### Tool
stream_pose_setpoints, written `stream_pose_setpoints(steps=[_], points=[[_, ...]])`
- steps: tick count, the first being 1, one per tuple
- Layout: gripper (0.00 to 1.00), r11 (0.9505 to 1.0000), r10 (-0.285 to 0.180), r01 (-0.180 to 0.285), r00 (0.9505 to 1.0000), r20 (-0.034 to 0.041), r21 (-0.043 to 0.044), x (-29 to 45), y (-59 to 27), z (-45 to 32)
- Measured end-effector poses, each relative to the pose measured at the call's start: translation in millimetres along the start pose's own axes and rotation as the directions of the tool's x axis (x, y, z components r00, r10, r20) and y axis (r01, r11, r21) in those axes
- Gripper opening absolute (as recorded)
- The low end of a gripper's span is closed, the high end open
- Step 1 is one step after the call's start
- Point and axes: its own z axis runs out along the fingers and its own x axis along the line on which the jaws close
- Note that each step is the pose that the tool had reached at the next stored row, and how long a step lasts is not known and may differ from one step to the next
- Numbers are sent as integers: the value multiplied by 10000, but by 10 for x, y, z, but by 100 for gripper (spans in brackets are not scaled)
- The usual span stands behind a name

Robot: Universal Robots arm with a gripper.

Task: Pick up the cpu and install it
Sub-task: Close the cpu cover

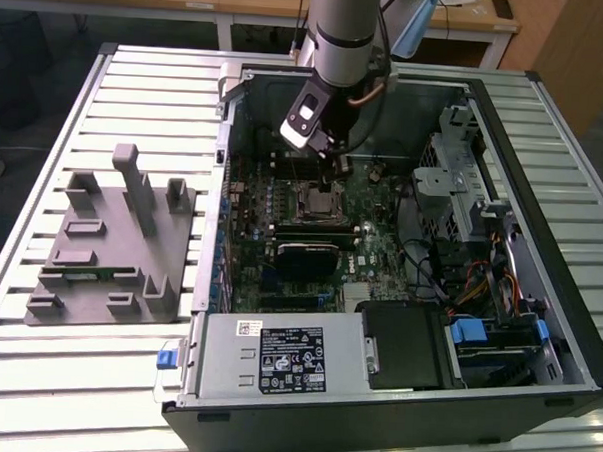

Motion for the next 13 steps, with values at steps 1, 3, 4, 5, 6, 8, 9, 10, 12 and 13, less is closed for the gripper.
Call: stream_pose_setpoints(steps=[1,3,4,5,6,8,9,10,12,13], points=[[11,9998,-180,180,9998,-2,-3,0,0,1],[11,9985,-539,539,9985,-7,-10,0,0,2],[11,9973,-734,734,9973,-9,-13,0,0,3],[11,9958,-915,915,9958,-11,-17,0,0,3],[11,9940,-1092,1092,9940,-13,-20,0,0,4],[11,9894,-1450,1449,9894,-17,-27,0,0,6],[11,9867,-1627,1627,9867,-18,-31,0,0,6],[11,9836,-1804,1804,9836,-20,-35,0,0,7],[11,9761,-2173,2173,9761,-23,-42,0,0,9],[11,9721,-2347,2347,9721,-24,-46,0,0,9]])
